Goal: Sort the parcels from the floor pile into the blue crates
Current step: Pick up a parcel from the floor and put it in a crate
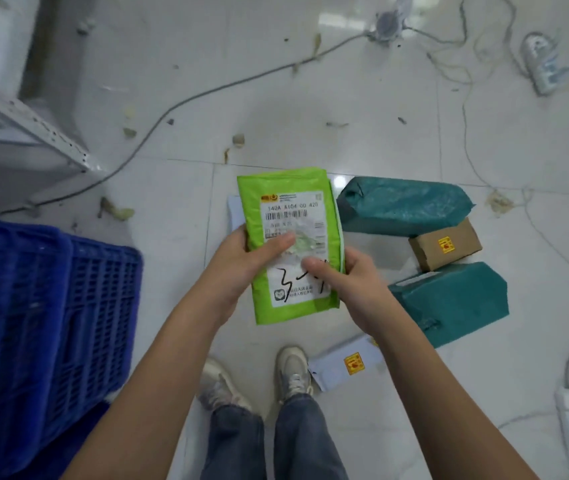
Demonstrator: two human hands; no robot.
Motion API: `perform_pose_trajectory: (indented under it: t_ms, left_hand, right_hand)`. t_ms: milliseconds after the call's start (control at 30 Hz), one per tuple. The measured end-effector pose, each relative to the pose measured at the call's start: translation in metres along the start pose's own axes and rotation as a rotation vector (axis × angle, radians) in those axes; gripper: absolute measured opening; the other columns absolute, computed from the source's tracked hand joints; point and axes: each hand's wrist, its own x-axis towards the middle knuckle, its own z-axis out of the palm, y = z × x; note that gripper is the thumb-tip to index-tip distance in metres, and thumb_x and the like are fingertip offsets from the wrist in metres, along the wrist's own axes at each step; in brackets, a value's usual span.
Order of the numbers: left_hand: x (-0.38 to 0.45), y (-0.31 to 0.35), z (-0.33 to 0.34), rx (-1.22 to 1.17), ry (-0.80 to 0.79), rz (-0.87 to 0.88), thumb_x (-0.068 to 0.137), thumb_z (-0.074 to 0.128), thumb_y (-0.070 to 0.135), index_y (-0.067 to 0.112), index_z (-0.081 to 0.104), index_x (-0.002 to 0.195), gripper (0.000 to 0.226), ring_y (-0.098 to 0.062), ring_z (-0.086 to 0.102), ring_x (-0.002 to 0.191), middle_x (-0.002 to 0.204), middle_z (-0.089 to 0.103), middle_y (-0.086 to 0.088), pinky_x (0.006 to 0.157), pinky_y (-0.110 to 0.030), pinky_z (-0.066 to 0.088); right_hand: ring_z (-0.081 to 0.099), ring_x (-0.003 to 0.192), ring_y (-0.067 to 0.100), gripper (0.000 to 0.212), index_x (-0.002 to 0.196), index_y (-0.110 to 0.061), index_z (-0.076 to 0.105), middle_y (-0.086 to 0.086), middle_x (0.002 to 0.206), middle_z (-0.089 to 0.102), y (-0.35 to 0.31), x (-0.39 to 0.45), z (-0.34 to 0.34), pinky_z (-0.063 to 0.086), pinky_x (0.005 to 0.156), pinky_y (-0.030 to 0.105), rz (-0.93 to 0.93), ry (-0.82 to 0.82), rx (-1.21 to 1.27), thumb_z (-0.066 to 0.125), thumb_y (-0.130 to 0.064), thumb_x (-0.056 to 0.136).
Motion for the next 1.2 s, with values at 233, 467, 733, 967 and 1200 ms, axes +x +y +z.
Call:
perform_pose_trajectory:
  t_ms: [233, 467, 733, 967, 1200]
  left_hand:
    - [-0.048, 0.056, -0.079, 0.181, 0.310, 0.218, 0.076, 0.075, 0.014, 0.028, 0.063, 0.091, 0.024, -0.014, 0.071, 0.088, 0.097, 0.072, 0.007, 0.079, -0.034, 0.057]
    - [-0.119, 0.092, -0.152, 0.119, 0.484, 0.299, 0.078, 0.073, 0.014, 0.033, 0.061, 0.088, 0.025, 0.004, 0.068, 0.080, 0.083, 0.070, 0.023, 0.069, -0.016, 0.056]
    - [-0.213, 0.119, -0.216, 0.126, 0.799, 0.392, 0.078, 0.056, 0.047, 0.039, 0.060, 0.095, 0.018, 0.004, 0.064, 0.083, 0.094, 0.068, 0.016, 0.074, -0.029, 0.056]
    - [-0.248, 0.112, -0.305, 0.118, 1.192, 0.259, 0.086, 0.062, 0.034, 0.025, 0.053, 0.093, 0.015, 0.000, 0.058, 0.074, 0.082, 0.062, 0.014, 0.063, -0.023, 0.050]
    - [-0.235, 0.068, -0.376, 0.259, 1.146, -0.215, 0.093, 0.053, 0.019, 0.008, 0.059, 0.119, 0.030, -0.028, 0.060, 0.105, 0.118, 0.064, -0.011, 0.084, -0.032, 0.048]
  right_hand:
    - [0.072, 0.089, 0.018, 0.010, 0.088, -0.025, 0.074, 0.000, 0.095, 0.076, -0.046, 0.001, 0.100, 0.059, 0.076, 0.031, -0.085, -0.165, -0.084, 0.066, -0.025, 0.082]
    - [0.072, 0.079, 0.015, 0.019, 0.088, -0.024, 0.074, 0.001, 0.089, 0.076, -0.094, -0.001, 0.201, 0.058, 0.064, 0.025, -0.164, -0.311, -0.273, 0.068, -0.037, 0.076]
    - [0.068, 0.071, 0.008, 0.024, 0.089, -0.025, 0.073, -0.004, 0.082, 0.075, -0.122, -0.034, 0.325, 0.056, 0.062, 0.022, -0.389, -0.499, -0.509, 0.062, -0.043, 0.076]
    - [0.062, 0.073, 0.028, 0.017, 0.086, -0.002, 0.067, 0.021, 0.082, 0.068, -0.114, -0.032, 0.458, 0.053, 0.071, 0.045, -0.531, -0.713, -0.834, 0.062, -0.018, 0.088]
    - [0.063, 0.080, 0.031, 0.029, 0.092, 0.007, 0.065, 0.024, 0.088, 0.066, -0.050, 0.008, 0.546, 0.051, 0.070, 0.035, -0.357, -0.847, -1.411, 0.066, -0.021, 0.085]
